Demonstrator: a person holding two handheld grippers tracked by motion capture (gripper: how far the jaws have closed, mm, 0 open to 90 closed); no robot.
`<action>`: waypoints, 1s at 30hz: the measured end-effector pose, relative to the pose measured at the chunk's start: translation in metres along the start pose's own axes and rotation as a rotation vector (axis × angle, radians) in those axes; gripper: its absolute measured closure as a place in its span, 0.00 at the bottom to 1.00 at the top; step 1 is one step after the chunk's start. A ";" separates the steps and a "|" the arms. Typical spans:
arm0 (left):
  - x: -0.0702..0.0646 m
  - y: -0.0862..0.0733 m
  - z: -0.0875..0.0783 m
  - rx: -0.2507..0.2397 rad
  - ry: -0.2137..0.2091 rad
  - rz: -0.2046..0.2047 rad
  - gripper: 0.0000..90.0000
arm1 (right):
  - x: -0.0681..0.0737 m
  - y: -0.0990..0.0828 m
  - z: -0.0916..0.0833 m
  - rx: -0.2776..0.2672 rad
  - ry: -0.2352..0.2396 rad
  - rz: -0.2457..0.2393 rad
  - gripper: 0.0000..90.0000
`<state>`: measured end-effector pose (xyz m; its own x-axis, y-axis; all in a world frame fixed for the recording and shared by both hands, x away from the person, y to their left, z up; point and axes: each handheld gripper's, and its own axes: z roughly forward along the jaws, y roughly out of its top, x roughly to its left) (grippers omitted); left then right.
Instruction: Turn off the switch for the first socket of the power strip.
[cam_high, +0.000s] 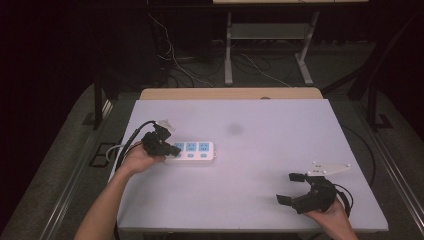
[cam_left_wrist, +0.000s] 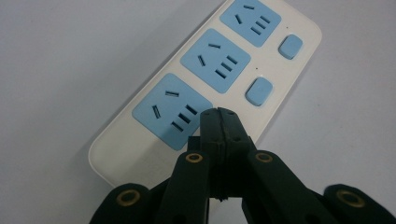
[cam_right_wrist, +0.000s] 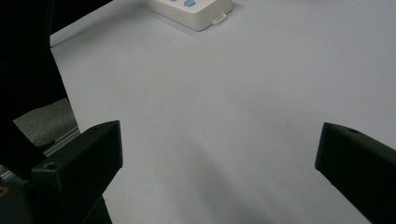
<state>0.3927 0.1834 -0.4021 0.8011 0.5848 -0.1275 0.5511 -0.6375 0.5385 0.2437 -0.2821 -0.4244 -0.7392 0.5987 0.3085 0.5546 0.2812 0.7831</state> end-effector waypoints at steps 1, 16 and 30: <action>0.000 0.000 0.000 0.004 0.000 0.000 0.99 | 0.000 0.000 0.000 -0.001 -0.001 0.001 0.01; -0.006 0.000 0.002 0.014 0.035 0.020 1.00 | 0.003 0.001 -0.001 -0.018 -0.019 -0.010 0.01; -0.007 0.001 0.002 0.018 0.048 -0.003 1.00 | 0.001 0.000 -0.002 -0.018 -0.019 -0.004 0.01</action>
<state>0.3878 0.1776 -0.4019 0.7874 0.6100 -0.0889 0.5582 -0.6442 0.5228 0.2423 -0.2822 -0.4228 -0.7338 0.6118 0.2954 0.5446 0.2697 0.7942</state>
